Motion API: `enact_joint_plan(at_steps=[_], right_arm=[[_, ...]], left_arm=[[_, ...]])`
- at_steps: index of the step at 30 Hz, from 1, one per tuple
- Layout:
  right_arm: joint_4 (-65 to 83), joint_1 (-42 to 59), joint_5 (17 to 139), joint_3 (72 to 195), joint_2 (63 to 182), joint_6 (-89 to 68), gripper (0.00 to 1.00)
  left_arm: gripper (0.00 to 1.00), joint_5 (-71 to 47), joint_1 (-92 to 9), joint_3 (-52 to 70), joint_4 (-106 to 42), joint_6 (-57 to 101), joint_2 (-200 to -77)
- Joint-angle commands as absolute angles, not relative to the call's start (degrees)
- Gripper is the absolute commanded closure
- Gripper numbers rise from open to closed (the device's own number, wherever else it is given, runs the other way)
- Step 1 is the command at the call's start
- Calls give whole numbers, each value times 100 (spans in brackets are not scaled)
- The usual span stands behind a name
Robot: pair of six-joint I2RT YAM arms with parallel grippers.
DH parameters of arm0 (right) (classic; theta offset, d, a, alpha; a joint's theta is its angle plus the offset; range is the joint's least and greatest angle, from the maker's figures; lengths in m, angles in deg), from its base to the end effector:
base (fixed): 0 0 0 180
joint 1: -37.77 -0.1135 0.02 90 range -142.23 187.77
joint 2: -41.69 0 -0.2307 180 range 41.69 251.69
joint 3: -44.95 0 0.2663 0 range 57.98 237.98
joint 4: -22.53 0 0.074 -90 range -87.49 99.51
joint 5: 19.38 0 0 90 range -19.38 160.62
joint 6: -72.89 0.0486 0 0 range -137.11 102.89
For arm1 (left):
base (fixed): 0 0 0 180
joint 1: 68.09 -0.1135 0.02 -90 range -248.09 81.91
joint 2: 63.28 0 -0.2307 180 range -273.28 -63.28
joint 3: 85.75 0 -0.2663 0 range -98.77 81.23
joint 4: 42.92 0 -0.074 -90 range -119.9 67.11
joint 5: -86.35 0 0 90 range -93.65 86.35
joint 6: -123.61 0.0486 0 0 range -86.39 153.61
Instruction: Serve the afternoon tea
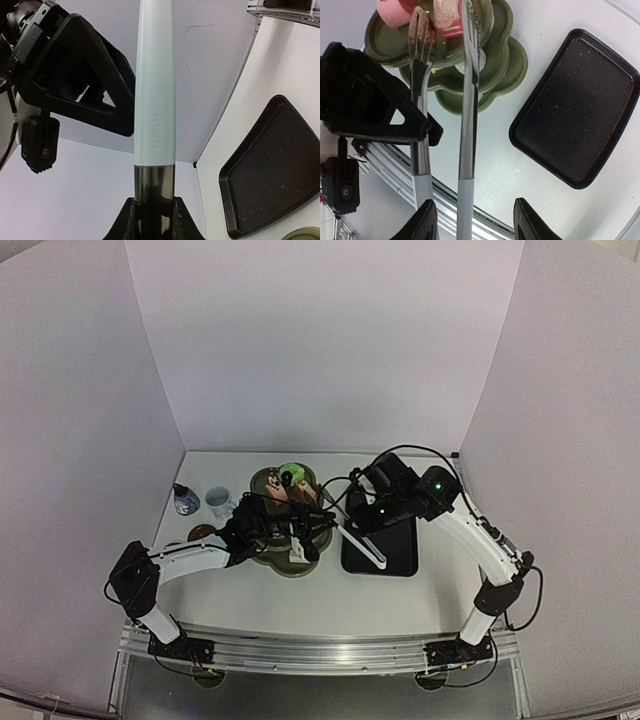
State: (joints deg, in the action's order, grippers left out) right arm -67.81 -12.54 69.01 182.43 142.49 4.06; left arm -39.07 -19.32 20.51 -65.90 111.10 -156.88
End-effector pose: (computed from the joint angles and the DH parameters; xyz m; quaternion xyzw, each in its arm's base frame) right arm 0.2242 0.2680 0.4004 -0.2348 0.9206 0.1713 0.2609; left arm 0.2414 -0.3182 0.2595 0.6841 0.0990 -0.0311 0.7219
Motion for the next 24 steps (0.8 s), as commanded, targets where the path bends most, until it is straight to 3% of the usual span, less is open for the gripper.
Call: enact_joint_plan(at_steps=[1, 4, 9, 11, 15, 17, 18, 21, 24], right_arm=[[-7757, -1295, 6960, 17989, 14119, 515, 51], [-7687, -1295, 7017, 17903, 14168, 491, 55], [-7690, -1294, 6947, 17888, 14236, 497, 87], [-7707, -1294, 6820, 17899, 14210, 544, 96], [-7710, -1295, 6438, 17879, 14069, 667, 100], [-7703, -1295, 6206, 17878, 13992, 753, 100], [-7691, -1294, 6076, 17884, 13943, 785, 100], [-7568, -1295, 5722, 17867, 13748, 893, 100], [-7152, -1295, 5269, 17711, 13467, 1016, 100]], left_arm=[[100, -3990, -1914, 2049, -6854, 11362, -15368], [100, -3971, -1912, 2045, -6843, 11373, -15369], [100, -3940, -1914, 2035, -6856, 11376, -15395], [100, -3926, -1914, 2049, -6865, 11377, -15393], [99, -3938, -1916, 2060, -6929, 11419, -15383], [94, -3948, -1914, 2089, -6999, 11427, -15373], [84, -3953, -1915, 2101, -7026, 11428, -15365], [34, -3955, -1914, 2158, -7149, 11421, -15343], [9, -3955, -1914, 2267, -7322, 11422, -15304]])
